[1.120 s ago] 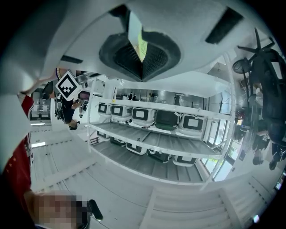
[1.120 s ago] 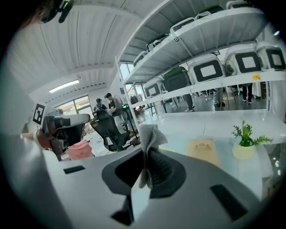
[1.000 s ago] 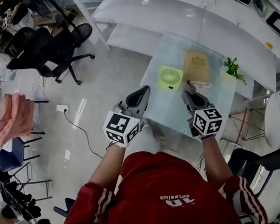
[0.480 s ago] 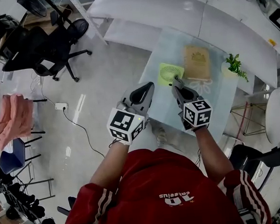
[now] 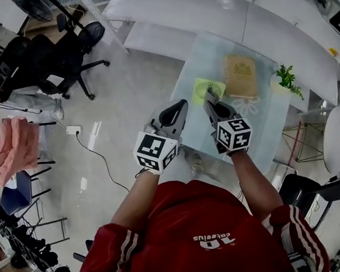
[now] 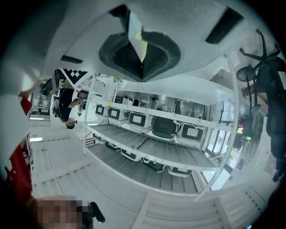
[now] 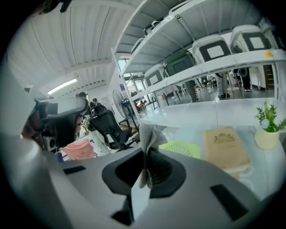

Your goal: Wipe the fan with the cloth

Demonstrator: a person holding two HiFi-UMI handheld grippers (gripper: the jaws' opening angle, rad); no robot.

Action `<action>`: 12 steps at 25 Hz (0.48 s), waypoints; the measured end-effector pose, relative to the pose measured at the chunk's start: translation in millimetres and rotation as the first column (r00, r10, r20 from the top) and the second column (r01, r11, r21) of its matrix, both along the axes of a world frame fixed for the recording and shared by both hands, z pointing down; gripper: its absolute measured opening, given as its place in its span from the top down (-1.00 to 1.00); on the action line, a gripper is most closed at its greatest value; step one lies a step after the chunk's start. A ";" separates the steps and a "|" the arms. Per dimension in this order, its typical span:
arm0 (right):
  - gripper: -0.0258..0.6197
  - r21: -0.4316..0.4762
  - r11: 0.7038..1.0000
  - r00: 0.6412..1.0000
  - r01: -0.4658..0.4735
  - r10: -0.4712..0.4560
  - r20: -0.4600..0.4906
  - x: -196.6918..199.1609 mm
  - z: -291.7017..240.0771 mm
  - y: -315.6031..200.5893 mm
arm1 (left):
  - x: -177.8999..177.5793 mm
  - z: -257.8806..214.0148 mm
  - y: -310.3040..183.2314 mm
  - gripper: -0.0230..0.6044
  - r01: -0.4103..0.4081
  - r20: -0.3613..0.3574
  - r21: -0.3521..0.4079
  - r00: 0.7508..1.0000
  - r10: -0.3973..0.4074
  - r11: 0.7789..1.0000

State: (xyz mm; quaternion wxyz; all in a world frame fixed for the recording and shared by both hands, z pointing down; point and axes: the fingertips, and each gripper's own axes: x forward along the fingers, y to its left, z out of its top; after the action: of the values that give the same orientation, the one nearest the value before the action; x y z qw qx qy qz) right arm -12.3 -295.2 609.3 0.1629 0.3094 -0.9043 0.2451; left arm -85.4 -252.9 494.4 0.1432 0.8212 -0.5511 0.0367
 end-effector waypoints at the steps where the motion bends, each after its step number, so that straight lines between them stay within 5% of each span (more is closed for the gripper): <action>1: 0.85 -0.005 1.000 1.000 0.001 -0.001 0.001 -2.6 2.1 -1.7 | -1.6 2.4 -1.6 0.91 0.001 0.000 -0.003 1.000 -0.001 1.000; 12: 0.85 -0.045 0.999 1.000 0.005 -0.006 -0.008 -28.1 29.6 -25.1 | -18.0 18.0 -26.6 0.91 0.009 0.005 -0.027 1.000 -0.009 1.000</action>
State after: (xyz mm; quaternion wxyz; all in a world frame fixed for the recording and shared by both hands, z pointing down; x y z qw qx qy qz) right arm -40.4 -320.3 638.8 0.1741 0.3041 -0.8987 0.2637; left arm -103.4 -279.6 512.4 0.1533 0.8166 -0.5546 0.0456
